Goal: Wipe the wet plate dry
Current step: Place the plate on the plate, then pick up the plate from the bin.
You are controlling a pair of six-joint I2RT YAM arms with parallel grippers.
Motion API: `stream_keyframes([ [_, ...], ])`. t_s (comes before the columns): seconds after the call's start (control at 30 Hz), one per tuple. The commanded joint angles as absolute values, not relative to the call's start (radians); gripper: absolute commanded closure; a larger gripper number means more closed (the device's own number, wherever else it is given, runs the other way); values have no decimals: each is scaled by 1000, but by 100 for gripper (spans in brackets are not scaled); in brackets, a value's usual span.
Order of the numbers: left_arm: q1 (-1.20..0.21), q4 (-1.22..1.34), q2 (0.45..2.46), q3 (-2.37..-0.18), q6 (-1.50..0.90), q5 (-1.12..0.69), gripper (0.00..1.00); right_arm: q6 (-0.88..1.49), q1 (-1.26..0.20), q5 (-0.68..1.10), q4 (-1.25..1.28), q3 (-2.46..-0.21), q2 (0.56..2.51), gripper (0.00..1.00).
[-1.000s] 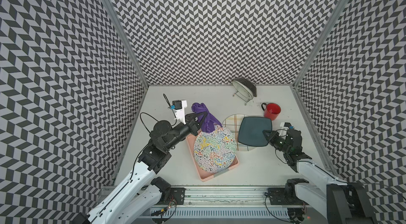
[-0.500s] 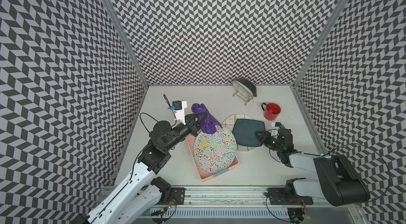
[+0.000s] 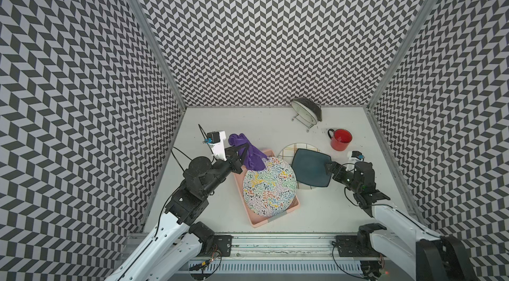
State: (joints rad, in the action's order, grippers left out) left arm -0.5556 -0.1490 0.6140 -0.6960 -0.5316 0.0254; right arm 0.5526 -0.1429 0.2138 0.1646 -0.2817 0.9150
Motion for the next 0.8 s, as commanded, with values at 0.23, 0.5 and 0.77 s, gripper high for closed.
stream_keyframes([
  [0.23, -548, -379, 503, -493, -762, 478, 100, 533, -451, 403, 81, -426, 895, 27],
  [0.5, -548, -220, 453, -252, -883, 462, 100, 555, -636, 396, 193, -480, 1129, 35],
  [0.77, -548, -10, 502, -93, -933, 297, 100, 601, -690, 483, 313, -504, 1166, 57],
])
